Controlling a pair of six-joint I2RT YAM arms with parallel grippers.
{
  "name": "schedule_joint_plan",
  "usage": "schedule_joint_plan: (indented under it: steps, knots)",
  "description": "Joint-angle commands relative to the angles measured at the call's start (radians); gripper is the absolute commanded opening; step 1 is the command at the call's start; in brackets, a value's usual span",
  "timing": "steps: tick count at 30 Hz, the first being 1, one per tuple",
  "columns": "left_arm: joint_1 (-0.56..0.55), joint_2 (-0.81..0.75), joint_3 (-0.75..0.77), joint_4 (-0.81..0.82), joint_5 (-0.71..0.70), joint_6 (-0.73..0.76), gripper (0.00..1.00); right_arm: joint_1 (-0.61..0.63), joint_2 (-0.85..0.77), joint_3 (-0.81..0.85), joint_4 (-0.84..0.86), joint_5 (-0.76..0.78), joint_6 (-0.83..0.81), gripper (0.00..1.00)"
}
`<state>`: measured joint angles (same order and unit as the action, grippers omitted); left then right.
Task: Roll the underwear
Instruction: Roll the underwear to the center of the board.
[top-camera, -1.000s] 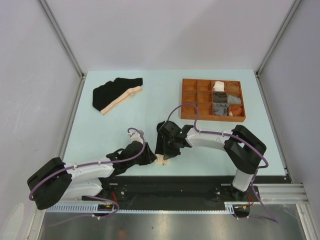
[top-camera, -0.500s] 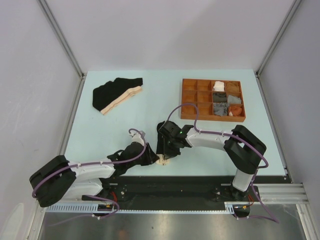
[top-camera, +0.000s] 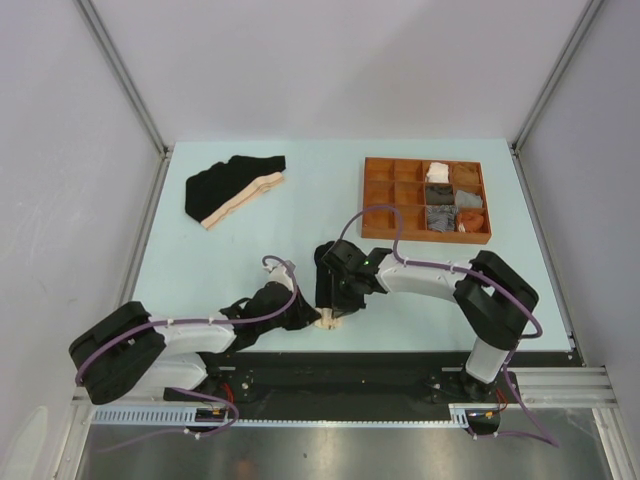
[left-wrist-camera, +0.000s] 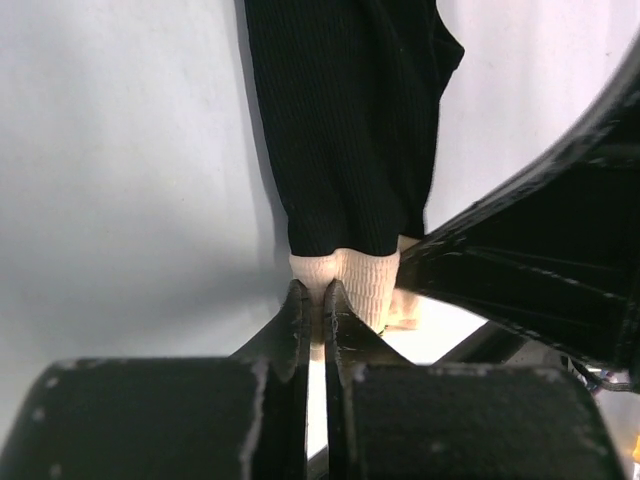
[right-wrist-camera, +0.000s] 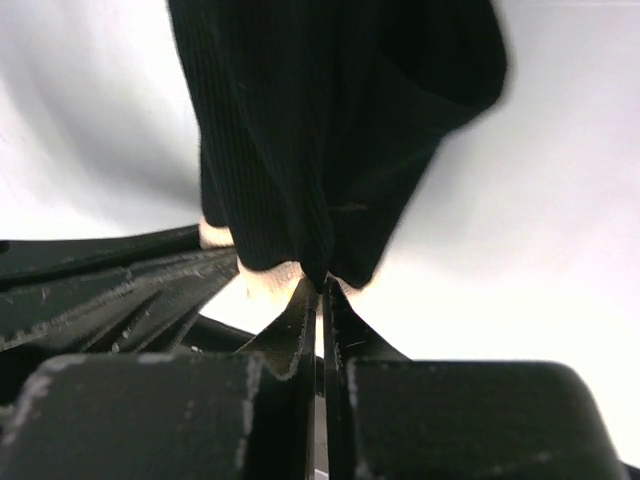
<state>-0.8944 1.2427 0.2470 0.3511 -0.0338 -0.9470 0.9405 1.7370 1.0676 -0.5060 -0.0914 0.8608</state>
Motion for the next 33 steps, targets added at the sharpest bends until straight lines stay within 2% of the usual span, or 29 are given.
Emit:
schedule_joint_plan:
  steps: [1, 10, 11, 12, 14, 17, 20, 23, 24, 28, 33]
  knots:
    - [-0.003, -0.005, 0.018, -0.092, -0.023, -0.018, 0.0, -0.026, -0.08, -0.006, -0.091, 0.068, -0.034, 0.0]
    - [-0.005, 0.024, 0.044, -0.101, -0.012, 0.005, 0.0, -0.028, -0.044, -0.008, -0.108, 0.062, -0.049, 0.0]
    - [-0.005, 0.024, 0.046, -0.098, -0.011, 0.007, 0.0, -0.029, -0.048, -0.006, -0.103, 0.058, -0.052, 0.05]
    - [-0.005, 0.029, 0.046, -0.1, -0.008, 0.005, 0.0, -0.037, -0.053, -0.006, -0.097, 0.041, -0.063, 0.25]
    - [-0.005, 0.031, 0.046, -0.1, -0.005, 0.005, 0.0, -0.054, -0.1, -0.006, -0.091, 0.033, -0.069, 0.51]
    - [-0.005, 0.027, 0.049, -0.11, -0.006, 0.005, 0.0, -0.097, -0.19, -0.006, -0.074, 0.039, -0.1, 0.62]
    - [-0.005, 0.021, 0.046, -0.11, -0.011, 0.007, 0.0, -0.124, -0.235, -0.006, 0.012, 0.036, -0.155, 0.62]
    - [-0.005, 0.027, 0.051, -0.109, -0.006, 0.008, 0.0, -0.163, -0.238, -0.006, 0.139, -0.013, -0.192, 0.45]
    - [-0.005, 0.032, 0.052, -0.11, -0.008, 0.01, 0.0, -0.175, -0.22, 0.0, 0.171, -0.071, -0.197, 0.37]
    - [-0.005, 0.029, 0.054, -0.119, -0.009, 0.008, 0.0, -0.192, -0.131, 0.035, 0.326, -0.183, -0.216, 0.33]
    - [-0.005, 0.027, 0.058, -0.13, -0.017, 0.008, 0.0, -0.193, 0.007, 0.072, 0.369, -0.242, -0.212, 0.26]
